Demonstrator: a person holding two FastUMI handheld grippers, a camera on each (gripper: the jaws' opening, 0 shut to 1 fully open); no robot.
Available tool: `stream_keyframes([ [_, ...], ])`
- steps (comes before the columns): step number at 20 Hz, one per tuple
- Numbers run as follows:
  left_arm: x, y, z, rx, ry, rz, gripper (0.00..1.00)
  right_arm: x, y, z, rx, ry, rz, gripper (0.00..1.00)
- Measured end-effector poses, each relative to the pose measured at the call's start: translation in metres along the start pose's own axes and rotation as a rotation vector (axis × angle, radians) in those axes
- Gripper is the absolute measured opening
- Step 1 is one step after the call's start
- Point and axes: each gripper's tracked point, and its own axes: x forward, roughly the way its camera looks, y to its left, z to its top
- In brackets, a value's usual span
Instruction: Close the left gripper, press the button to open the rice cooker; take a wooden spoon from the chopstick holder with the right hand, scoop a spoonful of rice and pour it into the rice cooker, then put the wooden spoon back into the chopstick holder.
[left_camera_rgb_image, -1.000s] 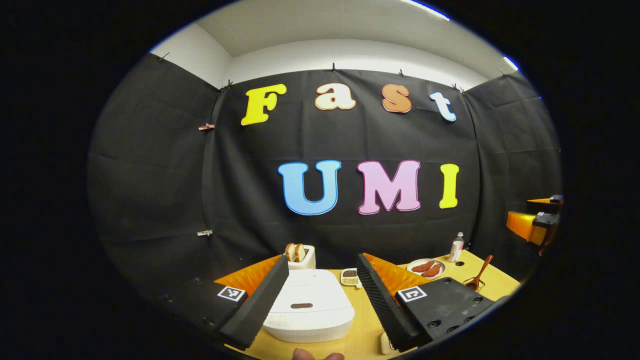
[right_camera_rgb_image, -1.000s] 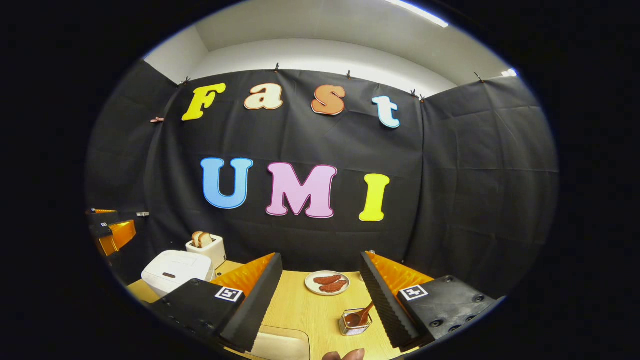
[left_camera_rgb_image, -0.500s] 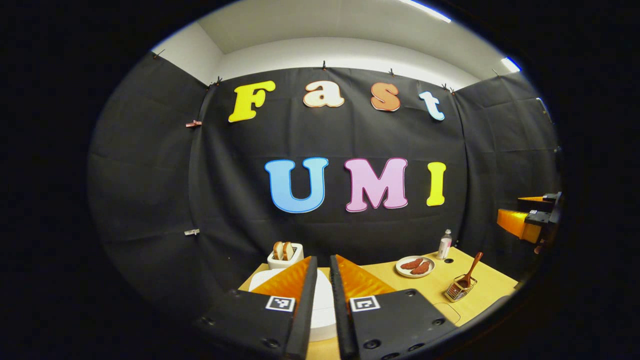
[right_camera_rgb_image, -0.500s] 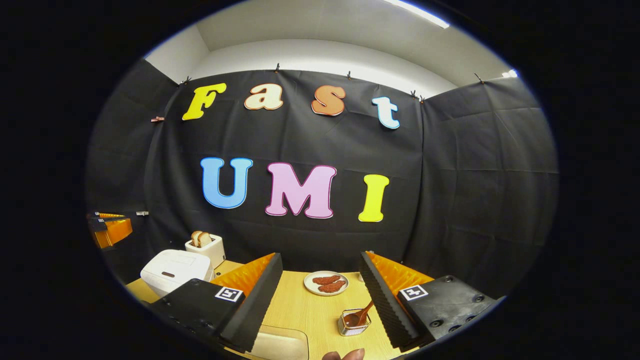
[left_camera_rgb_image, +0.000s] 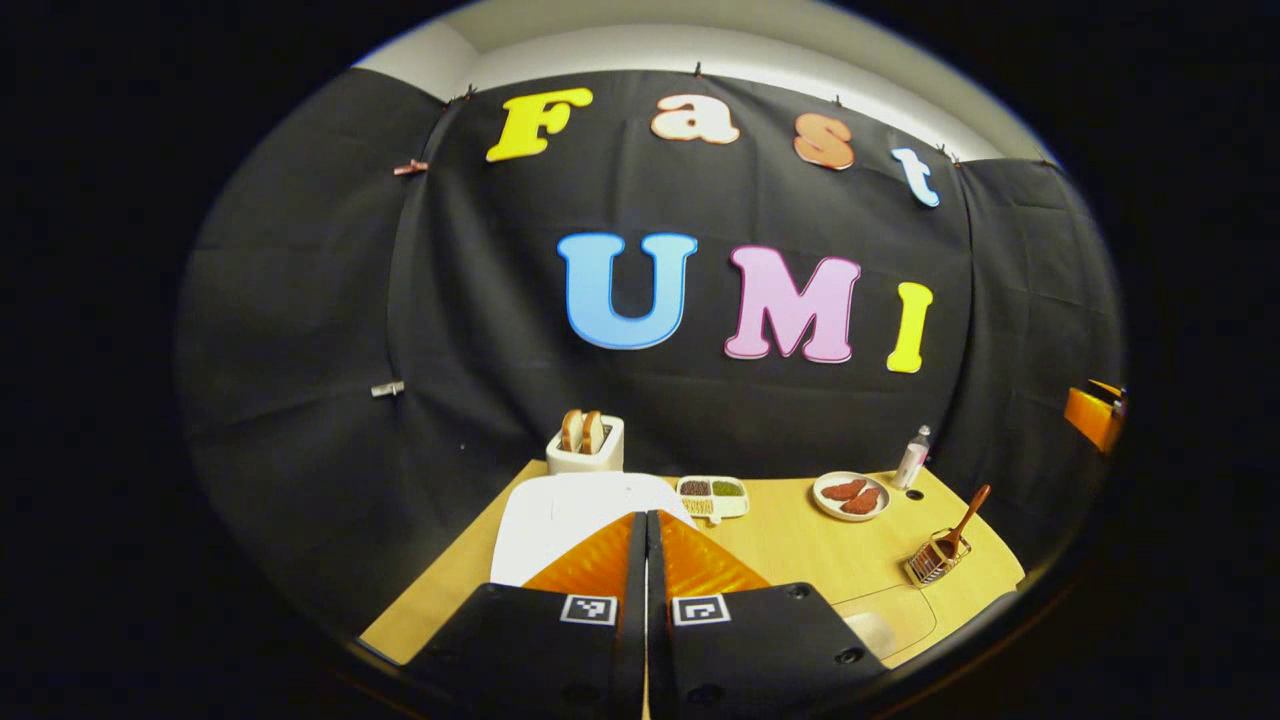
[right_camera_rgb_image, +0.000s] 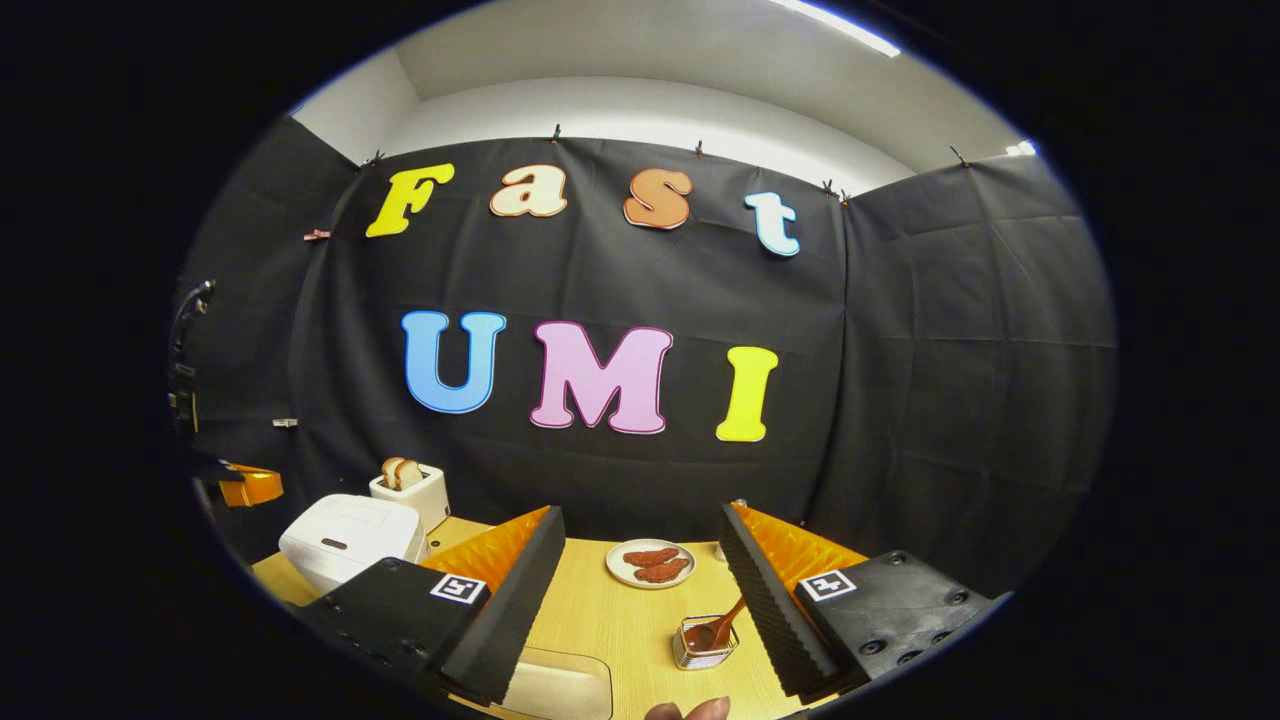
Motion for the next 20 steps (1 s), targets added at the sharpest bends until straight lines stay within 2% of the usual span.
stream_keyframes([
  [6,0.056,0.016,-0.049,-0.083,0.15,-0.055,0.06,-0.002,-0.012,-0.004,-0.021,0.011,-0.023,0.98],
  [12,0.088,0.032,-0.088,-0.09,0.277,-0.078,0.06,-0.004,-0.028,-0.01,-0.023,0.022,-0.06,0.98],
  [14,0.095,0.033,-0.096,-0.085,0.299,-0.075,0.09,-0.004,-0.034,-0.013,-0.023,0.028,-0.072,0.98],
  [15,0.096,0.034,-0.099,-0.073,0.305,-0.072,0.06,-0.004,-0.036,-0.015,-0.021,0.033,-0.077,0.98],
  [20,0.104,0.032,-0.099,-0.01,0.315,-0.079,0.06,-0.001,-0.043,-0.021,-0.017,0.052,-0.092,0.98],
])
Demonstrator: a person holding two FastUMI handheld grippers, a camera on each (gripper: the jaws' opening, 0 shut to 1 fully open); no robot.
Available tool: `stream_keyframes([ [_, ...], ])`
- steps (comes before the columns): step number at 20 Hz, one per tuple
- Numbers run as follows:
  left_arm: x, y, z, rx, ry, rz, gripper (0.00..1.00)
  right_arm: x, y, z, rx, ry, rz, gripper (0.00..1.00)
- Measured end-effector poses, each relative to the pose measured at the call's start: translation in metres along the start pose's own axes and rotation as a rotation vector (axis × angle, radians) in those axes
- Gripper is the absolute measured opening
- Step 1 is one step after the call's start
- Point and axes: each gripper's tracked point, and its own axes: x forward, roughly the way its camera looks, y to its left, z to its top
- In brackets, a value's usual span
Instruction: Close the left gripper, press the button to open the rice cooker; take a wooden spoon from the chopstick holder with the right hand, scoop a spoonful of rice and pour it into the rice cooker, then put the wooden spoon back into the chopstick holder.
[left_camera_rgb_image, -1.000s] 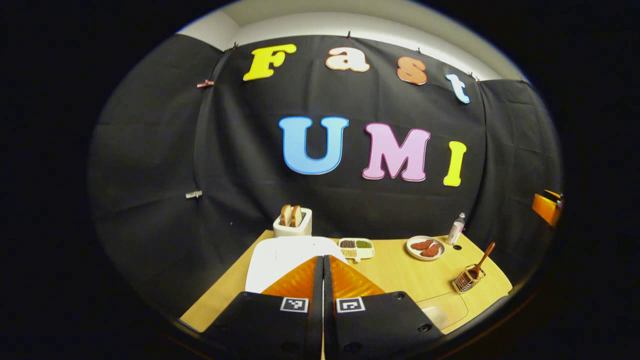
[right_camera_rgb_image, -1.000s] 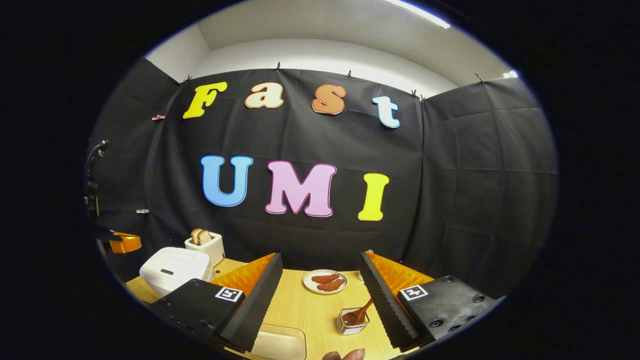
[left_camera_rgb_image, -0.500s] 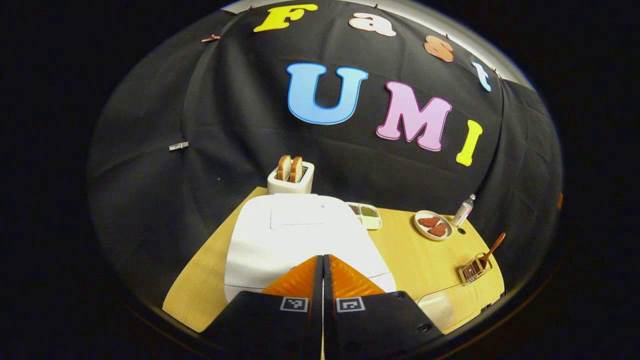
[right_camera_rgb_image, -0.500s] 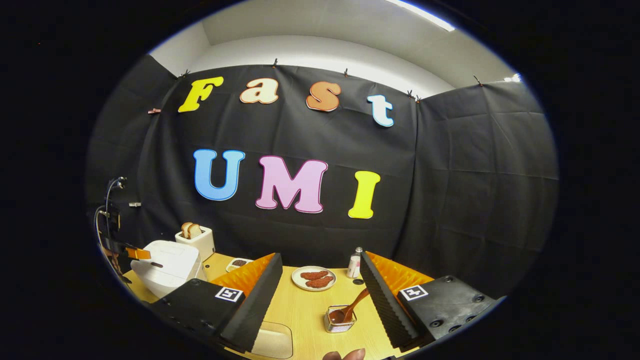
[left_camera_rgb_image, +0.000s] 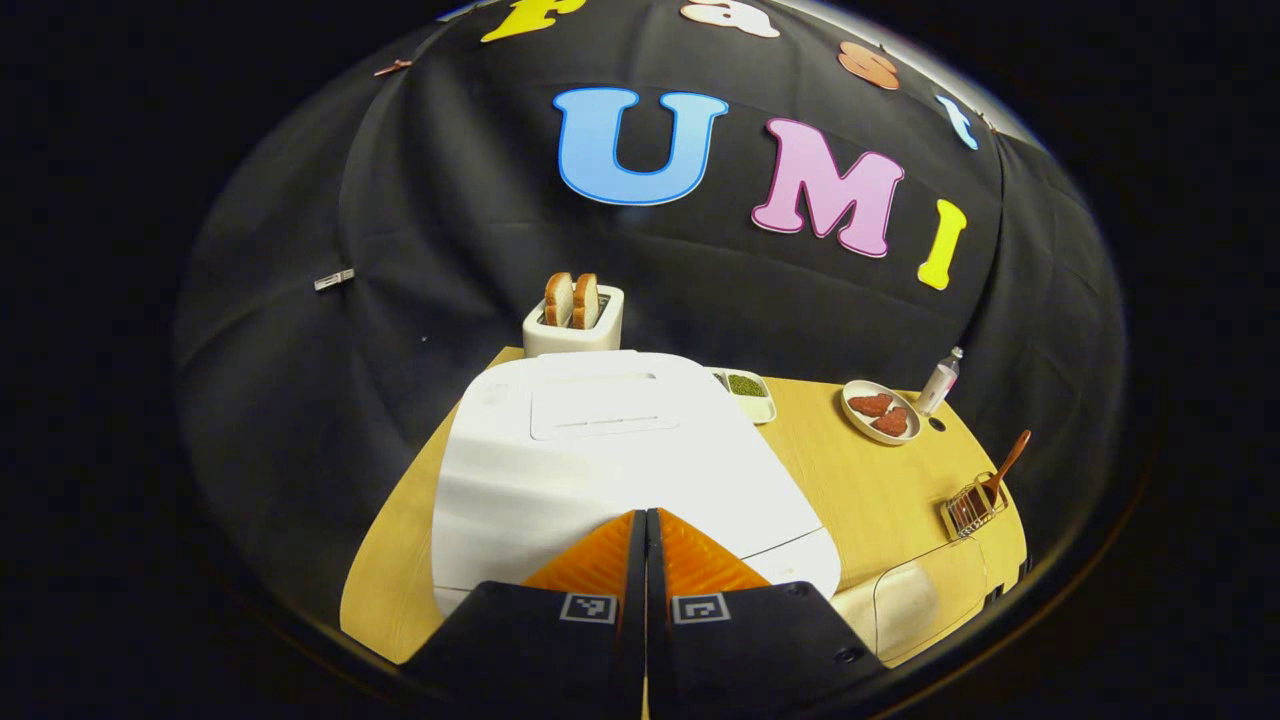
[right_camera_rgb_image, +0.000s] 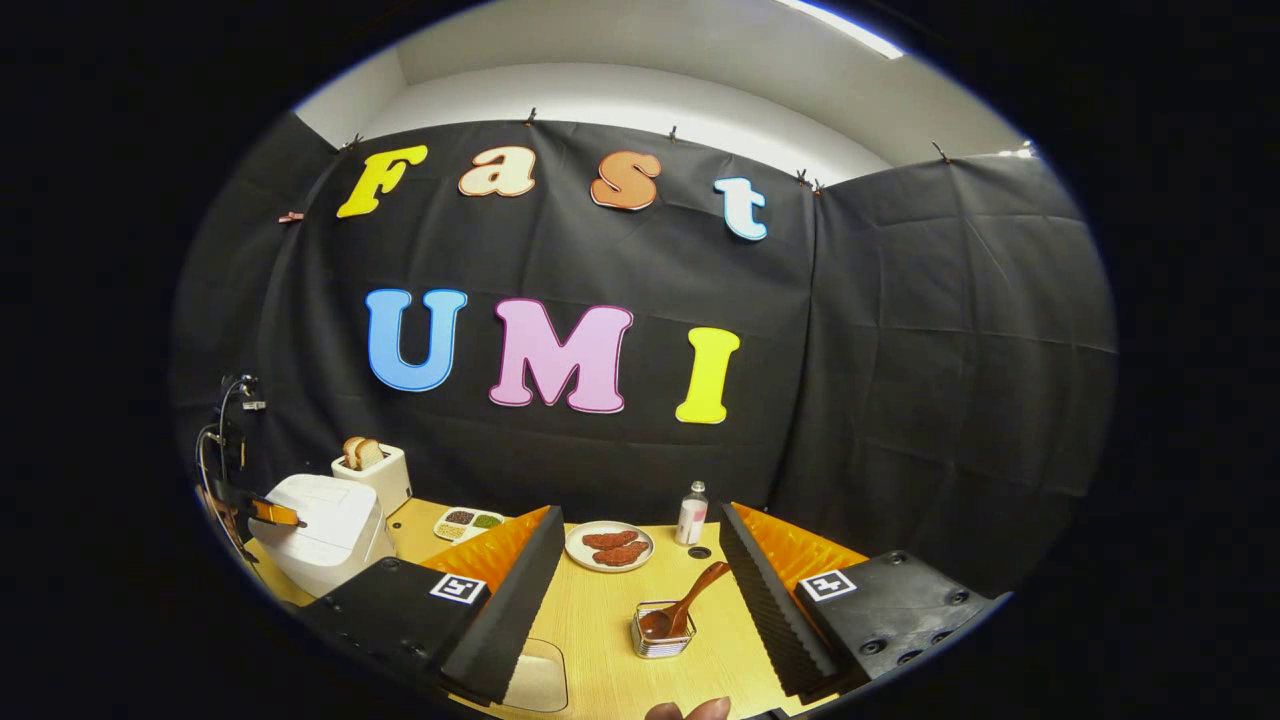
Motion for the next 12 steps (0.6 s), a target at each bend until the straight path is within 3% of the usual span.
stream_keyframes([
  [6,0.005,-0.001,-0.019,-0.042,0.088,0.007,0.07,0.004,0.001,-0.002,0.008,0.003,-0.002,0.98],
  [12,-0.001,-0.003,-0.011,0.002,0.077,0.031,0.07,0.004,0.001,-0.004,0.017,0.006,-0.001,0.98],
])
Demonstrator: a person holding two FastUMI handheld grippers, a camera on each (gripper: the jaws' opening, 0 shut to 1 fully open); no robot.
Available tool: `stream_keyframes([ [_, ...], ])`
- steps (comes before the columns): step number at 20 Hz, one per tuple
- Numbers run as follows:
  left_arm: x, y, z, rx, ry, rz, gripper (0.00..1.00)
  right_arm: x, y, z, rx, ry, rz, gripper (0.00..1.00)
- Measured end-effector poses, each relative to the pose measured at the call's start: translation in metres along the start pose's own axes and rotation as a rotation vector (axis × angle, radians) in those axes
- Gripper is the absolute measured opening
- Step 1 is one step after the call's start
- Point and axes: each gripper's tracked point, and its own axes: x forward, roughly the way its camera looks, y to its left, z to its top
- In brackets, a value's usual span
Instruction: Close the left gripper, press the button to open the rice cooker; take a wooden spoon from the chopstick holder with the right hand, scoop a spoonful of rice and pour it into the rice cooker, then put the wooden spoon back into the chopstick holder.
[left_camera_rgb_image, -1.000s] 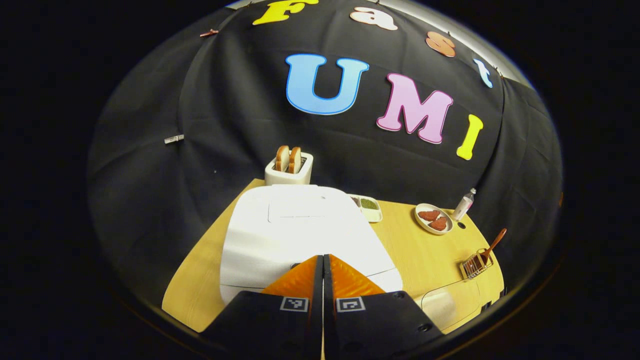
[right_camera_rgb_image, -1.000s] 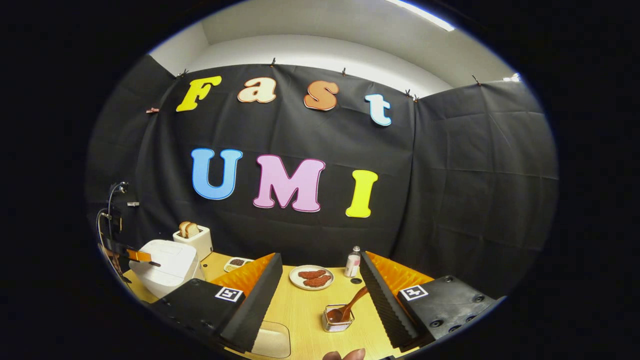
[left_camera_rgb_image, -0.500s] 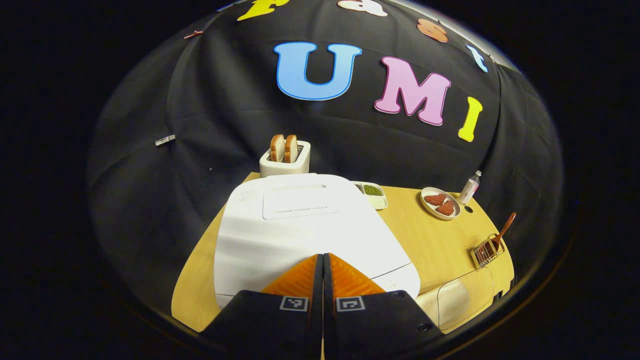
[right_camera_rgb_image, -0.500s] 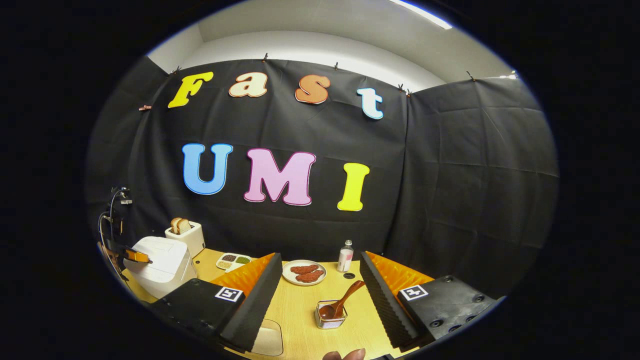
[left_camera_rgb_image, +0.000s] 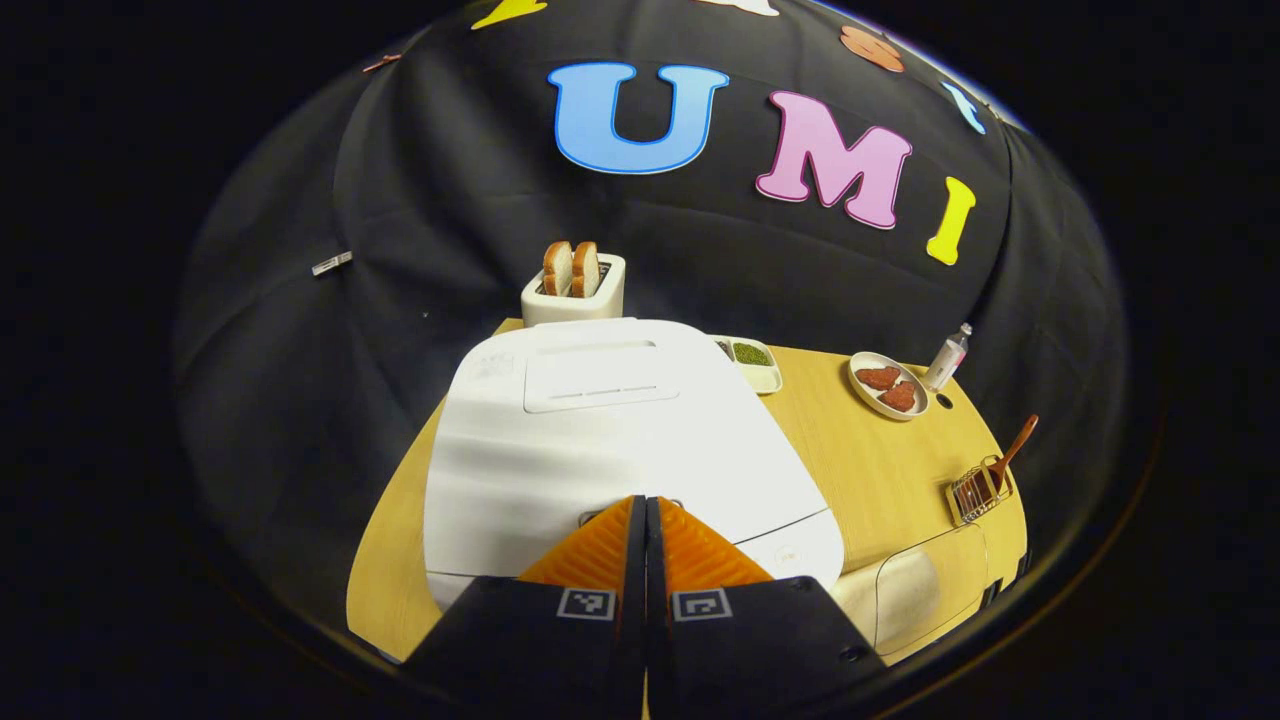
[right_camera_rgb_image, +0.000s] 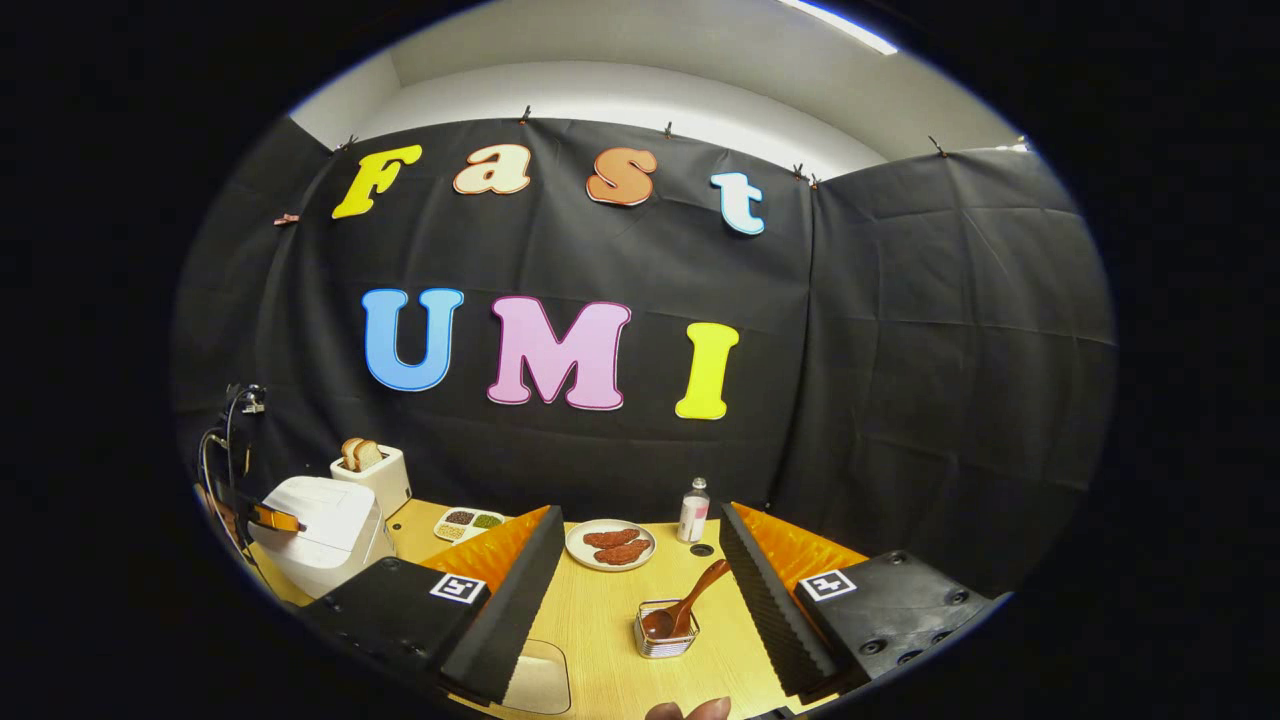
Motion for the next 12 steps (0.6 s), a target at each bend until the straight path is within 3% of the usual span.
stream_keyframes([
  [12,-0.038,0.003,0.079,0.035,-0.285,0.05,0.07,-0.009,-0.016,0.0,-0.007,-0.003,-0.02,0.98],
])
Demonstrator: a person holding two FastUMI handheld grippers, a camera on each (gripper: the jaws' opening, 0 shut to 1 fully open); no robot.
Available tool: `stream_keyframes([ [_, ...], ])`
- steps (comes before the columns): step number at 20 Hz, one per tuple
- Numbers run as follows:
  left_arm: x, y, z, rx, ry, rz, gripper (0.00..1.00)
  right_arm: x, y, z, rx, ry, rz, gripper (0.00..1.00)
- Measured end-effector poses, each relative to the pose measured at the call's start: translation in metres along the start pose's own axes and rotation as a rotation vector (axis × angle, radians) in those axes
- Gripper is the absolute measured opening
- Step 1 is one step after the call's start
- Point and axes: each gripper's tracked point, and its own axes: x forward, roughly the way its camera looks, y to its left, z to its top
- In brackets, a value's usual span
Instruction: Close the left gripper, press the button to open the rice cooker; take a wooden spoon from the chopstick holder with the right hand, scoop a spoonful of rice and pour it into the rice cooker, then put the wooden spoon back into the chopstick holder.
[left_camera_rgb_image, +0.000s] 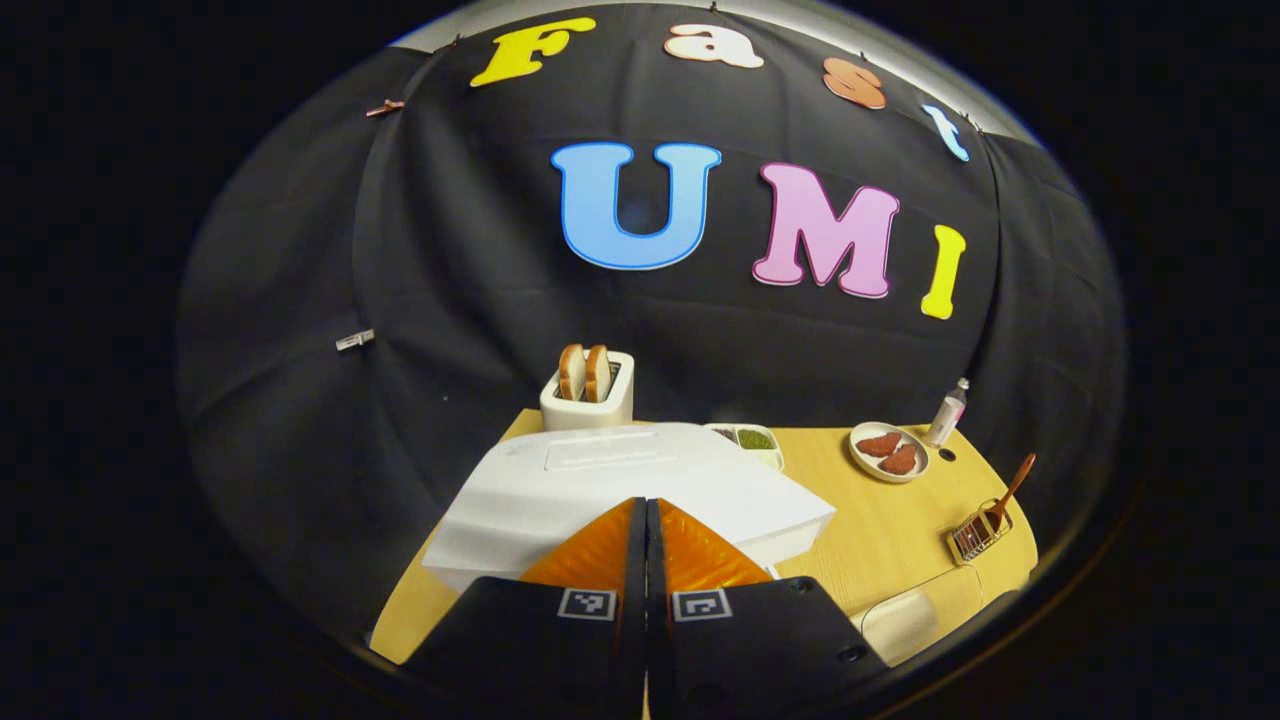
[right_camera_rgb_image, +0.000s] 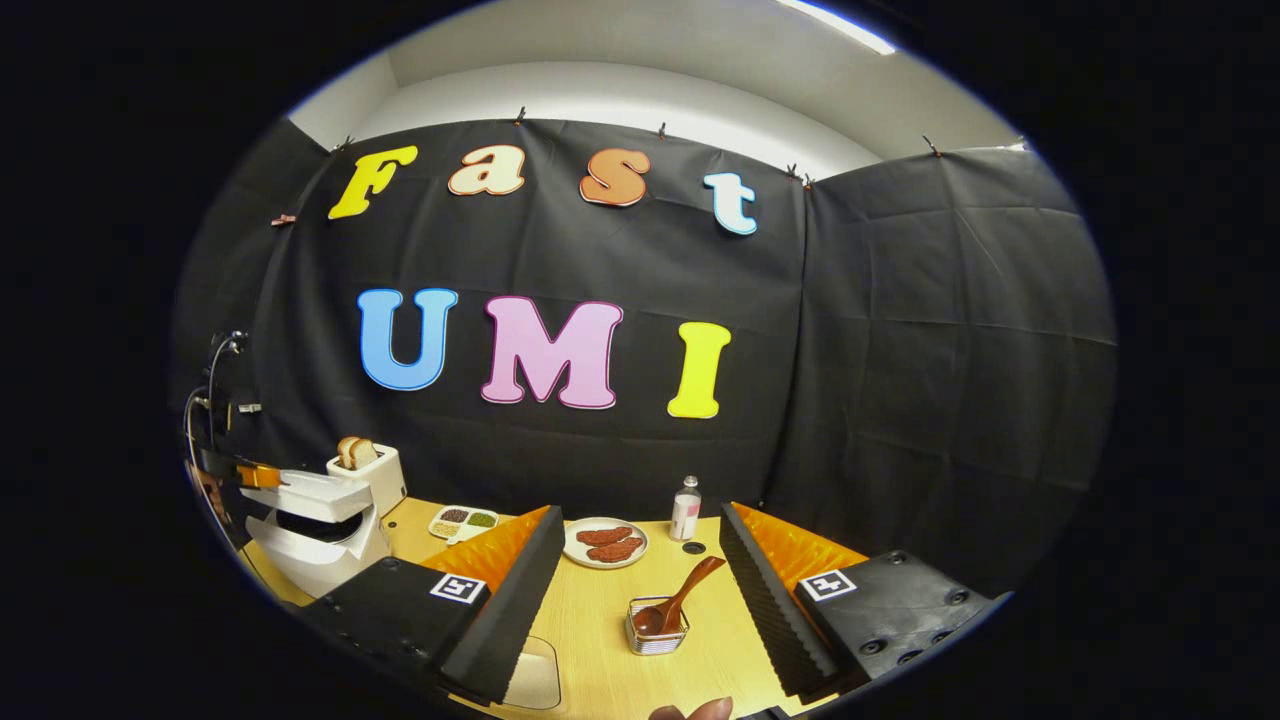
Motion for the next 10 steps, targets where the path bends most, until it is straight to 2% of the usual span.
stream_keyframes([
  [6,-0.022,0.014,0.048,0.042,-0.198,0.078,0.09,-0.001,-0.008,-0.005,0.001,0.014,-0.006,0.98],
  [8,-0.03,0.01,0.051,0.057,-0.213,0.065,0.08,0.0,-0.007,-0.009,0.003,0.026,0.002,0.98],
  [10,-0.034,0.002,0.048,0.054,-0.209,0.034,0.36,0.003,-0.008,-0.012,0.002,0.031,0.011,0.98],
])
